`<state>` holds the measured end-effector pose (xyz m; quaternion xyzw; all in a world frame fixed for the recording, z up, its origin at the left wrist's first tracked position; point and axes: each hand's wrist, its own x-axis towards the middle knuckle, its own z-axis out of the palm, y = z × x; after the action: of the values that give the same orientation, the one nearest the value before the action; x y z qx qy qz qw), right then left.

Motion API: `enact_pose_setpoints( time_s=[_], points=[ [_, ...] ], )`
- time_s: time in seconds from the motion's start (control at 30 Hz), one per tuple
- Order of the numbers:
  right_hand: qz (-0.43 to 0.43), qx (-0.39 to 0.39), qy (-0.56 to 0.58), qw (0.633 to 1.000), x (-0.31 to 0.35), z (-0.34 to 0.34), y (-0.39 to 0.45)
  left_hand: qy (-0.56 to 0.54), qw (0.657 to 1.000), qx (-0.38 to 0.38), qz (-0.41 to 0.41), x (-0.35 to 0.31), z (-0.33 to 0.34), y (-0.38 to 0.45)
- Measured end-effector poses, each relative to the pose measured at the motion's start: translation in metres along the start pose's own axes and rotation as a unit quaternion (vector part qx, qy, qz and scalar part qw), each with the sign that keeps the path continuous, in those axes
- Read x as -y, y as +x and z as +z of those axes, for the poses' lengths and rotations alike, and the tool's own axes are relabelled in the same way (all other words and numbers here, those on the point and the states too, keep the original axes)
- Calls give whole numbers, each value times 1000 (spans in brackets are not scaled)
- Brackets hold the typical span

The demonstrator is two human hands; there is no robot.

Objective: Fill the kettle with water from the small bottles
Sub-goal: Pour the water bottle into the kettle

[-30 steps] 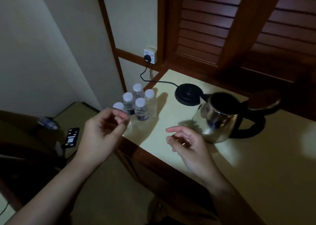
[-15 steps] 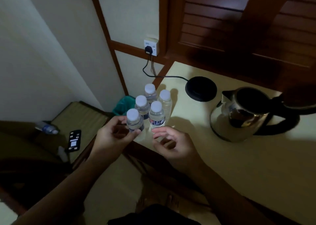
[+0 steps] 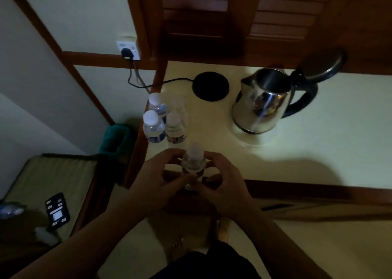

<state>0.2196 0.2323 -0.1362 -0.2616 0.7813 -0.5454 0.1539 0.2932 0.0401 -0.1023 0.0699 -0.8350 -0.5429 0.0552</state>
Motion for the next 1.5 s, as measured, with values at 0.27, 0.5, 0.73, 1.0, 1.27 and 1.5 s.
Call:
enact_pose_setpoints(
  time_s=[0.27, 0.5, 0.73, 1.0, 1.27, 1.5],
  points=[
    [34, -112, 41, 992, -31, -50, -24, -5, 995, 83, 56, -31, 65, 49],
    [20, -145, 23, 989, -48, -102, -15, 80, 980, 99, 151, -65, 100, 96],
    [-13, -83, -8, 996, -71, -147, 5, 148, 955, 120, 228, -90, 113, 122],
    [-61, -31, -6, 998, -83, -166, 19, 268, 928, 130, 224, -114, 120, 125],
    [-83, -33, -9, 996, -94, -169, 24, 503, 834, 43, 225, -139, 139, 126],
    [-69, -49, -3, 996, -94, -168, 23, 513, 847, -30, 138, -132, 148, 127]
  ],
)
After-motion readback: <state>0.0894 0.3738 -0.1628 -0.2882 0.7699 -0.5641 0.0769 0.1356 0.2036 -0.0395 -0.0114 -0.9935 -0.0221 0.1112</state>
